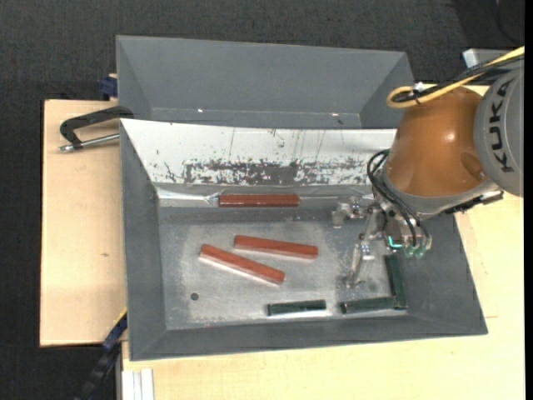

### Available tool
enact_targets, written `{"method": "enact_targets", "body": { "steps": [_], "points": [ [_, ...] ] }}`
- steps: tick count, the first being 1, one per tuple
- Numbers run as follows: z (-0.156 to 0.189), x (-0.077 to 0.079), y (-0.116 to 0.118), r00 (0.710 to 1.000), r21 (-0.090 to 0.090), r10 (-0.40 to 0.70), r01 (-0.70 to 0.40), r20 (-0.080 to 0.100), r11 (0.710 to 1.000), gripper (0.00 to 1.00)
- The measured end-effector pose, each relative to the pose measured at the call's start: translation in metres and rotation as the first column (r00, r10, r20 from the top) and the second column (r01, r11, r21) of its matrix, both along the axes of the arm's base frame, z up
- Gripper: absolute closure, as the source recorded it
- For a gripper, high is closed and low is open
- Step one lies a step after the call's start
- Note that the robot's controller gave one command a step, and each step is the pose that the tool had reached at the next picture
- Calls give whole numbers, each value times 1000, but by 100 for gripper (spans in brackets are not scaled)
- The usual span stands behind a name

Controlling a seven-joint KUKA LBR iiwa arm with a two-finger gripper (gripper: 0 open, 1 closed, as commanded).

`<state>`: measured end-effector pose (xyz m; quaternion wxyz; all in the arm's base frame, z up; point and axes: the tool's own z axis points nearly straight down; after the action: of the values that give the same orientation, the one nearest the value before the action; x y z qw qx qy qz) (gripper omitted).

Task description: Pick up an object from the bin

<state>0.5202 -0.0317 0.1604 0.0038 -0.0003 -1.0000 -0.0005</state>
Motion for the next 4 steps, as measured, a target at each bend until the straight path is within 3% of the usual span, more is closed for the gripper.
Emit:
{"method": "enact_targets", "body": {
  "steps": [1, 2, 3, 4],
  "points": [
    [4, 2, 0, 1000, -1, 1, -1, 9, 1000, 0],
    [-66, 21, 61, 1000, 1, -20, 20, 13, 1000, 0],
    [-64, 30, 75, 1000, 1, 6, -6, 7, 1000, 0],
    [-55, 33, 96, 1000, 1, -4, 4, 13, 1000, 0]
  ]
}}
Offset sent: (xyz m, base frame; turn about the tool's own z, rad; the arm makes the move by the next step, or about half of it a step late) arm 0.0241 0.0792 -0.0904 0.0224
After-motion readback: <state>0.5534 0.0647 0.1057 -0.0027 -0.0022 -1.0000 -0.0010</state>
